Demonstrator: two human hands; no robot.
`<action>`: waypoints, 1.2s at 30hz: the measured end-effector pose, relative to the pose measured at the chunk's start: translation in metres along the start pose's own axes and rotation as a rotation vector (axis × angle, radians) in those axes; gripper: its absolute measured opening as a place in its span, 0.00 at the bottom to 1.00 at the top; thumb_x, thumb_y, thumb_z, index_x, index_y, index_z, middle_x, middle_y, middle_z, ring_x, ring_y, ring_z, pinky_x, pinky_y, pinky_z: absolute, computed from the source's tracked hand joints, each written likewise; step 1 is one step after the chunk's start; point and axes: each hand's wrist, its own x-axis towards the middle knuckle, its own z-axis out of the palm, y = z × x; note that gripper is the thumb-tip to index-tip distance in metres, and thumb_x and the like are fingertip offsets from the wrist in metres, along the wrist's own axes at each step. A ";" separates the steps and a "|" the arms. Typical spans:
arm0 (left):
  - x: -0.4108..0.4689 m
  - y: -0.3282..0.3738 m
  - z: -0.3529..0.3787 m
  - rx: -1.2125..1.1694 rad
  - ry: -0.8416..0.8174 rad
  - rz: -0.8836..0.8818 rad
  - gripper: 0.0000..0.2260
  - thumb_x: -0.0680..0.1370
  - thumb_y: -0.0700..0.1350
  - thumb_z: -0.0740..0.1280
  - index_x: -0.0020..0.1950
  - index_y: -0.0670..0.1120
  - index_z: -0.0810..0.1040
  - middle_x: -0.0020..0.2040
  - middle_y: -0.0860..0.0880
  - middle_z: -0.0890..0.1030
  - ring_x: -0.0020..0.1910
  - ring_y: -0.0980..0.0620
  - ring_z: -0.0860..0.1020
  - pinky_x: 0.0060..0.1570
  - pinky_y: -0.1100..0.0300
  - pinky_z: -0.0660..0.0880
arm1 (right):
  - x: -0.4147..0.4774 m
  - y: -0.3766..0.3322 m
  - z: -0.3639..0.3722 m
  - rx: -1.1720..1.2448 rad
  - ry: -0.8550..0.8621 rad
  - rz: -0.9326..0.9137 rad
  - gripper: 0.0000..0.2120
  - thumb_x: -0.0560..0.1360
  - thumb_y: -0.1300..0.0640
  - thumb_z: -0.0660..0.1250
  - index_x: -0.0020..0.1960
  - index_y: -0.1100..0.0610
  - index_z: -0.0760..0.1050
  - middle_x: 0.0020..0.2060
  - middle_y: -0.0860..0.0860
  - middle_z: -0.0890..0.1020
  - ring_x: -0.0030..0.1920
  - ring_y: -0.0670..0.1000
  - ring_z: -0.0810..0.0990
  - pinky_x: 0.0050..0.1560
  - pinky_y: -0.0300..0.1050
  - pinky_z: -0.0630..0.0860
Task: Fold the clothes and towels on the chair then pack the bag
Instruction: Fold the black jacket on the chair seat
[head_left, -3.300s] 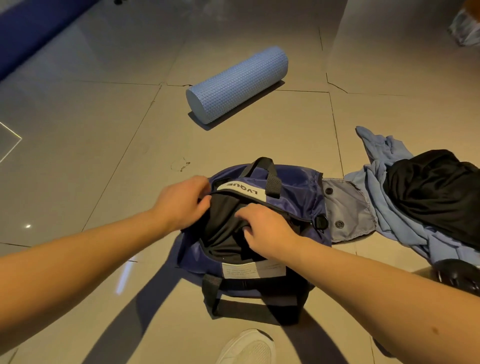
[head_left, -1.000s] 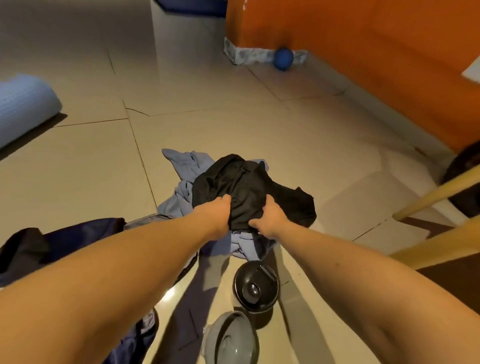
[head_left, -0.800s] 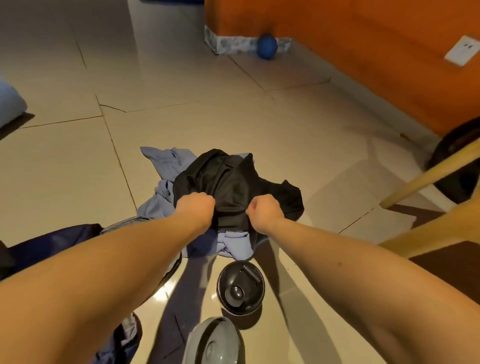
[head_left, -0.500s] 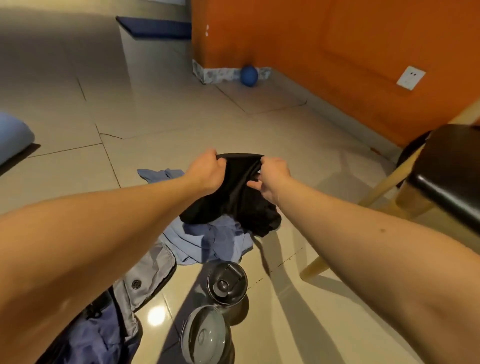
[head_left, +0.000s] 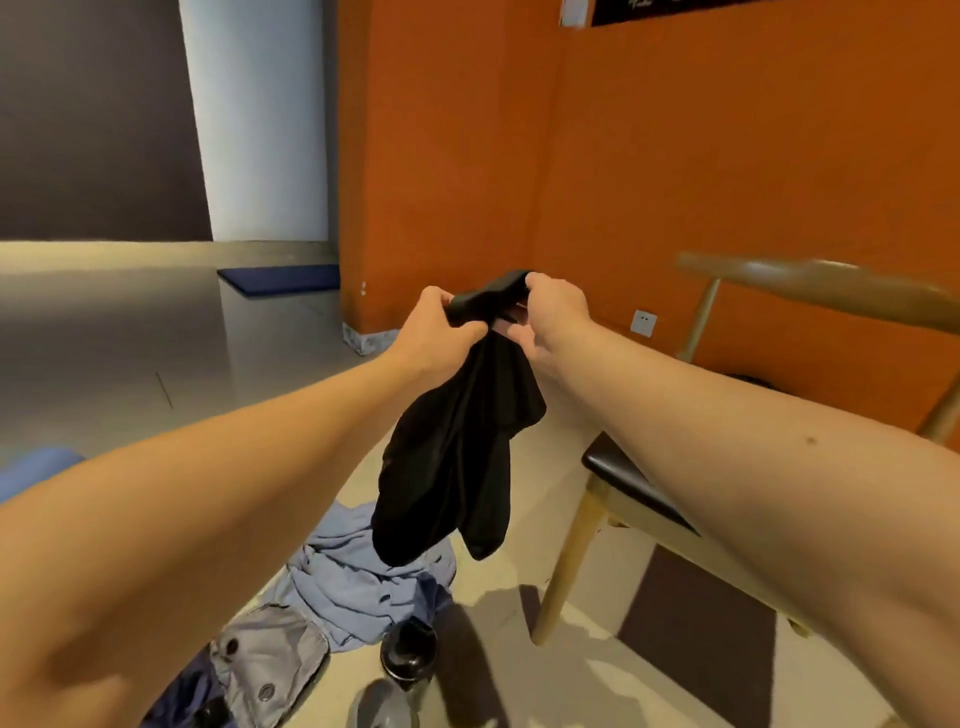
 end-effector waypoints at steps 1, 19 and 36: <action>-0.010 0.016 0.000 -0.017 -0.021 0.028 0.17 0.80 0.49 0.71 0.63 0.47 0.69 0.54 0.48 0.78 0.51 0.50 0.79 0.51 0.53 0.78 | -0.012 -0.013 -0.004 0.017 0.002 -0.014 0.09 0.83 0.64 0.59 0.60 0.62 0.75 0.59 0.61 0.80 0.59 0.62 0.80 0.53 0.61 0.83; -0.150 0.047 0.047 -0.287 -0.057 -0.166 0.06 0.82 0.41 0.68 0.59 0.46 0.81 0.52 0.48 0.84 0.52 0.49 0.82 0.51 0.54 0.79 | -0.151 0.053 -0.204 -0.637 0.084 0.141 0.22 0.75 0.73 0.60 0.64 0.56 0.76 0.61 0.57 0.78 0.61 0.58 0.78 0.56 0.51 0.78; -0.131 0.019 0.115 -0.101 -0.396 -0.221 0.07 0.80 0.37 0.67 0.55 0.46 0.82 0.50 0.43 0.85 0.51 0.42 0.84 0.50 0.49 0.79 | -0.152 0.104 -0.280 -0.562 -0.078 0.338 0.10 0.79 0.49 0.70 0.53 0.54 0.85 0.54 0.52 0.86 0.58 0.54 0.83 0.61 0.52 0.77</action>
